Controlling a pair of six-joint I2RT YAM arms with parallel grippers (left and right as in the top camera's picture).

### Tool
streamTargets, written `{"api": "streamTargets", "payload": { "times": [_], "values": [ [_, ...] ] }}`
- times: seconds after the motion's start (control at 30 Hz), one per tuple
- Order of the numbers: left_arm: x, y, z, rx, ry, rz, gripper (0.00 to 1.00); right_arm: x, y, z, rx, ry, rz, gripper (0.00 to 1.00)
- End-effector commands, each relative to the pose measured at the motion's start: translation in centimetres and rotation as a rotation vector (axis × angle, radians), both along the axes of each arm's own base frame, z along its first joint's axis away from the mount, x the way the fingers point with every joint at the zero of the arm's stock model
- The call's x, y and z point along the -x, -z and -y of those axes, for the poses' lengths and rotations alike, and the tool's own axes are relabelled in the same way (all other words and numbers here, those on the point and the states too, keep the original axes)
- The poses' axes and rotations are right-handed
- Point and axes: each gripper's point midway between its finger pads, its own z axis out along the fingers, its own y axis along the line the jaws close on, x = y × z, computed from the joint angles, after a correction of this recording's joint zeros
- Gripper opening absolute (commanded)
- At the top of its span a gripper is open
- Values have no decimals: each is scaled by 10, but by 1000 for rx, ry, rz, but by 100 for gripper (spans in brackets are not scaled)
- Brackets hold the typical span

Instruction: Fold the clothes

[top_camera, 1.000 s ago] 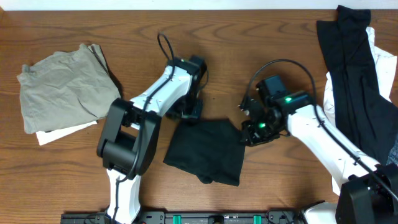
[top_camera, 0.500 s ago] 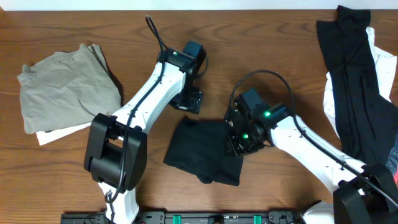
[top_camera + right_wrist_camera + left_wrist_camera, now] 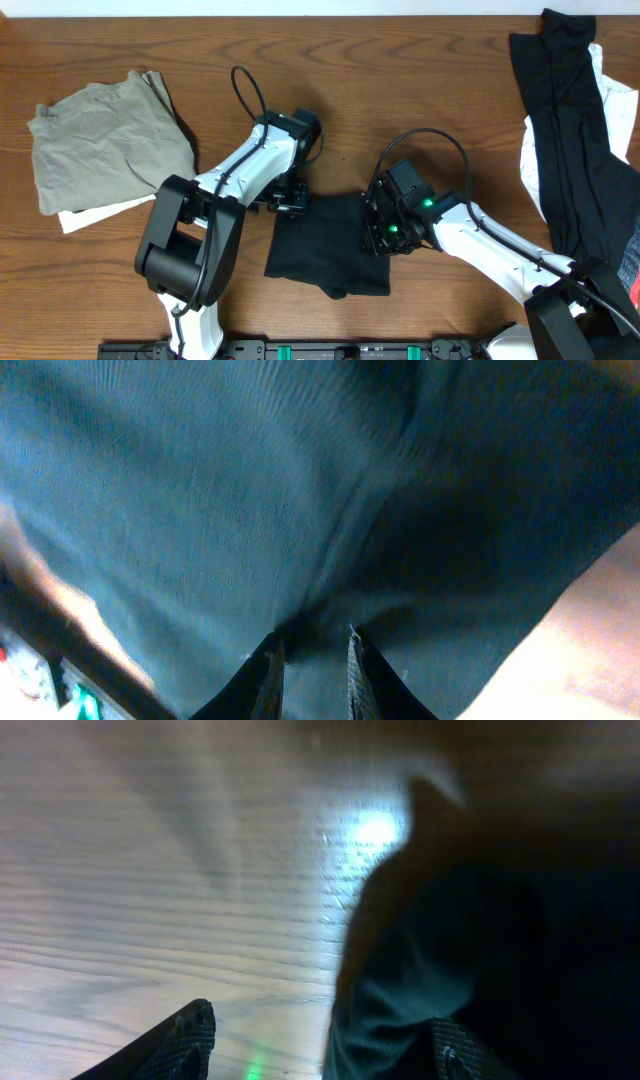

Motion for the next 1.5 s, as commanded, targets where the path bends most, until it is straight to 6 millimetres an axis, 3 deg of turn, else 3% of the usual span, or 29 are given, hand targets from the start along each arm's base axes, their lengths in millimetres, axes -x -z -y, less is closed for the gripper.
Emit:
{"api": "streamTargets", "payload": {
  "times": [0.0, 0.1, 0.33, 0.4, 0.5, 0.53, 0.73, 0.87, 1.0, 1.1, 1.23, 1.33, 1.47],
  "values": [
    [30, 10, 12, 87, -71, -119, 70, -7, 12, 3, 50, 22, 32, 21],
    [48, 13, 18, 127, -93, -187, 70, -21, 19, -5, 30, 25, 75, 22],
    [80, 10, 4, 68, -112, -304, 69, -64, 35, -15, 1, 51, 214, 21],
    [87, 9, 1, 50, -125, -329, 65, -78, 34, -15, -19, 56, 257, 21],
    [90, 7, -1, 28, -165, -337, 44, -96, 26, -13, -44, 64, 320, 19],
    [89, 7, -1, 25, -173, -334, 42, -101, 23, -13, -50, 71, 327, 19],
    [76, -1, 6, 71, -183, -242, 42, -107, -2, -7, -33, 1, 325, 21],
    [57, -24, 0, 85, -173, -102, 42, -107, -39, 4, 9, -23, 320, 21],
    [36, -55, -9, 109, -168, 80, 42, -94, -78, 16, 48, -18, 305, 22],
    [14, -71, -14, 113, -162, 232, 42, -74, -89, 21, 47, -31, 262, 21],
    [-14, -76, -4, 173, -98, 350, 44, -41, -80, 24, 83, -53, 137, 20],
    [-31, -71, 6, 210, -52, 391, 54, -15, -64, 23, 118, -95, 65, 20],
    [-39, -54, 17, 249, -10, 367, 59, 11, -39, 18, 145, -100, -4, 20]
  ]
}}
